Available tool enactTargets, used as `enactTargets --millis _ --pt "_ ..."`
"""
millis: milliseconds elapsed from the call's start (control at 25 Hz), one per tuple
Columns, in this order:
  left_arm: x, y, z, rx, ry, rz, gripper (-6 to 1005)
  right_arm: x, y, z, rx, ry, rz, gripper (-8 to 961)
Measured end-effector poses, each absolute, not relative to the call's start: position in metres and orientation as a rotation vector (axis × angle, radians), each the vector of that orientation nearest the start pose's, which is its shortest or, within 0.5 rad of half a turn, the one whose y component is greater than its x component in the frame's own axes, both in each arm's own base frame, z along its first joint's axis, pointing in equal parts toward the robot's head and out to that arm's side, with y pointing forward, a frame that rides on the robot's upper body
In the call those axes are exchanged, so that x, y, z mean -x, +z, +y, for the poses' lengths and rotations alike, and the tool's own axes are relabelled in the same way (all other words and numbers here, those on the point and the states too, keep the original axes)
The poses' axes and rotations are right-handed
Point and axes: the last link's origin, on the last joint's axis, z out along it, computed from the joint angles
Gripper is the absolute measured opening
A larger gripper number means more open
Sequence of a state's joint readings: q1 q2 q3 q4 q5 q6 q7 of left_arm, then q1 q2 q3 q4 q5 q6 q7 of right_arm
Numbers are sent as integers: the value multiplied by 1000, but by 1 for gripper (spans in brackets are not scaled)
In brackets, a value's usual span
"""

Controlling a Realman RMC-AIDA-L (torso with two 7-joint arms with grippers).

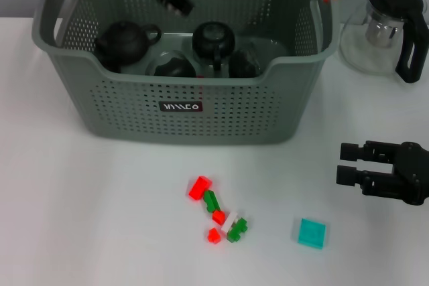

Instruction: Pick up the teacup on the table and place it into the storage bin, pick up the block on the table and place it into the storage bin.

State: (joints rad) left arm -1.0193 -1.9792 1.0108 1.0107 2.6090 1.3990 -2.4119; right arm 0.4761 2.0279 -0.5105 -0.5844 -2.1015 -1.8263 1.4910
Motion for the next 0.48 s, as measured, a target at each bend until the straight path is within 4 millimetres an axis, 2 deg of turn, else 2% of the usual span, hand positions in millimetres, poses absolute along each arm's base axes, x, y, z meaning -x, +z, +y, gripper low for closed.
enactTargets --millis 120,280,360,480 --pt "112 39 461 2438 317 -700 463 -284 23 285 2768 907 927 686" --pt "110 32 456 2419 345 -651 515 -285 24 285 2764 907 928 685" --pt "107 36 453 2411 298 -644 541 -285 24 285 2763 907 928 685" --pt "97 54 444 2391 72 -649 580 -285 24 285 2762 908 929 684"
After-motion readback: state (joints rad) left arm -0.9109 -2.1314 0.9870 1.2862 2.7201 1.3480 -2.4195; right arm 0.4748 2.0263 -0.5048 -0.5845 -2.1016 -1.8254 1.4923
